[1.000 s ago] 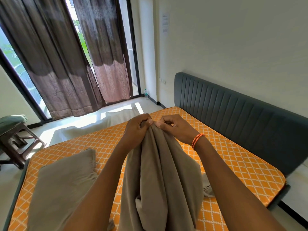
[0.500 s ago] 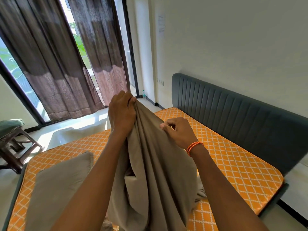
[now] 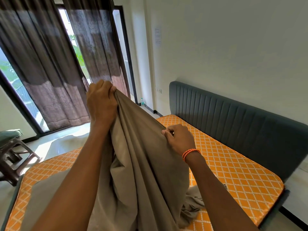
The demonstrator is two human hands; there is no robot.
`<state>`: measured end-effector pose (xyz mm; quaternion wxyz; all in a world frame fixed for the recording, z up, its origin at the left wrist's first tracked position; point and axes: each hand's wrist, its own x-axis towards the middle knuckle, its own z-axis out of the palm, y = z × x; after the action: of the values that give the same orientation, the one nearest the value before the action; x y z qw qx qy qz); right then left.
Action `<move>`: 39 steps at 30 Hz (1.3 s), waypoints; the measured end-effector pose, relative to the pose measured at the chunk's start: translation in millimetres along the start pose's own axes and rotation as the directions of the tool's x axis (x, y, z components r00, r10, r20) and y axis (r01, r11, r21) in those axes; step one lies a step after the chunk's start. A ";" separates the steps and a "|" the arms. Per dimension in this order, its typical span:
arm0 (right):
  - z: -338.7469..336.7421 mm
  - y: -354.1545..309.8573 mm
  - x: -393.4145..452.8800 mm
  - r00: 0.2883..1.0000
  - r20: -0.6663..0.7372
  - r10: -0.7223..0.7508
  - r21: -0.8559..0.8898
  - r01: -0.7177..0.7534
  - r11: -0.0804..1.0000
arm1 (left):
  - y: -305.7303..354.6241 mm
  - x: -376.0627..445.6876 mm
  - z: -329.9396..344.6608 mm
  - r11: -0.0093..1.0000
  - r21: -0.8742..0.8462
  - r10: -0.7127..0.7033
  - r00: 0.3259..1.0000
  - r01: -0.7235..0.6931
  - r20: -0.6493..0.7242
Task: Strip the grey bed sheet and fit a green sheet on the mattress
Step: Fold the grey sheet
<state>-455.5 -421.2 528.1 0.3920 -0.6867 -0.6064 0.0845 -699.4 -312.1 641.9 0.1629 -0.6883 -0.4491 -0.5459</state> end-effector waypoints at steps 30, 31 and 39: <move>-62.2 -38.9 42.7 0.981 0.018 -0.193 0.219 0.185 0.958 | -128.4 -48.5 -23.6 0.783 0.227 -0.610 0.785 0.579 0.104; -64.2 -39.5 43.8 0.979 0.008 -0.206 0.220 0.199 0.955 | -131.2 -53.9 -23.3 0.769 0.228 -0.629 0.770 0.597 0.105; -44.1 -49.5 45.5 0.972 0.066 -0.226 0.165 0.213 0.963 | -110.5 -80.1 -15.3 0.746 0.269 -0.653 0.749 0.610 0.112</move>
<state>-455.9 -401.7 606.1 0.4257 -0.5779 -0.6864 0.1169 -796.7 -298.3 546.0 -0.0046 -0.5236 -0.7264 -0.4451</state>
